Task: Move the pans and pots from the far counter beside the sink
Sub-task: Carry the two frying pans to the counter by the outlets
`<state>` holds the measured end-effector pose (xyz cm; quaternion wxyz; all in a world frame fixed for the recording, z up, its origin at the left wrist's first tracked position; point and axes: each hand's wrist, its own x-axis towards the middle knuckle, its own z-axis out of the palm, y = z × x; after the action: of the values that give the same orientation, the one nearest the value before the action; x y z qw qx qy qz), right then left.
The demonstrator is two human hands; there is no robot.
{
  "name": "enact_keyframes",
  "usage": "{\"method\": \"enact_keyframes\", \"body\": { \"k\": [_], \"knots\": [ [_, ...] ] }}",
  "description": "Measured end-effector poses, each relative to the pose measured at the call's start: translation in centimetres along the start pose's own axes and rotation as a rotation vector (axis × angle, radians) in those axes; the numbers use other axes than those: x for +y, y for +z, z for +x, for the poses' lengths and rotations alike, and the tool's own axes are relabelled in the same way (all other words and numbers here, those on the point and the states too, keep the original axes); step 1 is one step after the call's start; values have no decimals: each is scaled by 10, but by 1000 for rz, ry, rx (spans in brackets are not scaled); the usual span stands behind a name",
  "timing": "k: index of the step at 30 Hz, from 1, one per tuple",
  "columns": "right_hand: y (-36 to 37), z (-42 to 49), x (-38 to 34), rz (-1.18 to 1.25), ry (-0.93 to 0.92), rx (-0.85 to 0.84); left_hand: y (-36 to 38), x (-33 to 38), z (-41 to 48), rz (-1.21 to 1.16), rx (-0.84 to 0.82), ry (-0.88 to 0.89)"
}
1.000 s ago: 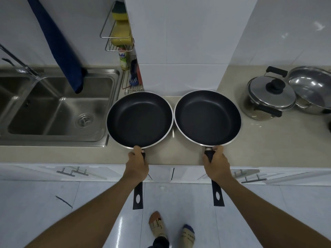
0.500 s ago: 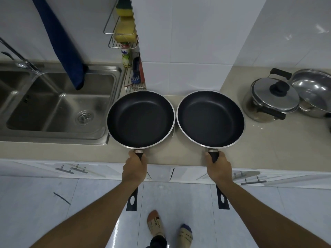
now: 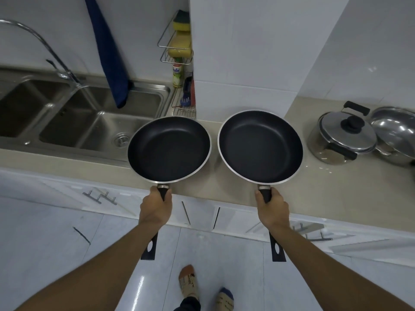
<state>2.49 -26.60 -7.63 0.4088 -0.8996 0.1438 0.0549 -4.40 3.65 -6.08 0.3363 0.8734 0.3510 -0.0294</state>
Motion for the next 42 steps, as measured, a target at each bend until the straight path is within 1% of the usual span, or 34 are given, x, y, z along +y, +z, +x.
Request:
{"method": "enact_keyframes", "body": {
  "k": [6, 15, 21, 24, 31, 36, 39, 42],
  "knots": [
    [3, -11, -32, 4, -128, -69, -40, -25, -27, -63, 168, -54],
    [49, -47, -121, 6, -331, -230, -140, -84, -41, -177, 344, -130],
    [108, -89, -192, 21, -429, -304, -216, -142, -37, -250, 438, -161],
    [145, -117, -231, 49, -460, -333, -256, -177, -31, -284, 470, -176],
    [228, -179, -325, 17, -516, -408, -342, -250, -18, -317, 560, -236],
    [282, -215, -380, 12, -576, -479, -388, -303, -6, -327, 611, -308],
    [315, -230, -407, 44, -605, -523, -407, -334, 6, -313, 633, -363],
    [353, -241, -436, 25, -634, -561, -425, -360, 23, -323, 656, -408]
  ]
}}
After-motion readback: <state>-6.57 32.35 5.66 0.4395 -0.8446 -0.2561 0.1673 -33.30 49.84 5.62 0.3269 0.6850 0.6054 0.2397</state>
